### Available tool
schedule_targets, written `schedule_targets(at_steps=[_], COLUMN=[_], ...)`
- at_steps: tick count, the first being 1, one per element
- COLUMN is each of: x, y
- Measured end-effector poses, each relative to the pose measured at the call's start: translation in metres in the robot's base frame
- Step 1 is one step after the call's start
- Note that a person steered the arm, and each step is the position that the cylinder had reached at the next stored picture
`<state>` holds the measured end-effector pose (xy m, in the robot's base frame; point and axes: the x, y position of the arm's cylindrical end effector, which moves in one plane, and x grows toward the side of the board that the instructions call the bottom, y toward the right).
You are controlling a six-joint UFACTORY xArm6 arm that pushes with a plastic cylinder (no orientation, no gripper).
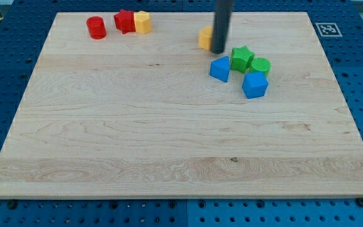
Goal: Move the yellow heart below the yellow hexagon
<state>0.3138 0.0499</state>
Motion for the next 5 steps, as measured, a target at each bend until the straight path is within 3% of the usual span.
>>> schedule_targets(at_steps=[2,3,4,5], x=[-0.005,-0.03,-0.041,-0.006], y=[0.057,0.062,0.018,-0.043])
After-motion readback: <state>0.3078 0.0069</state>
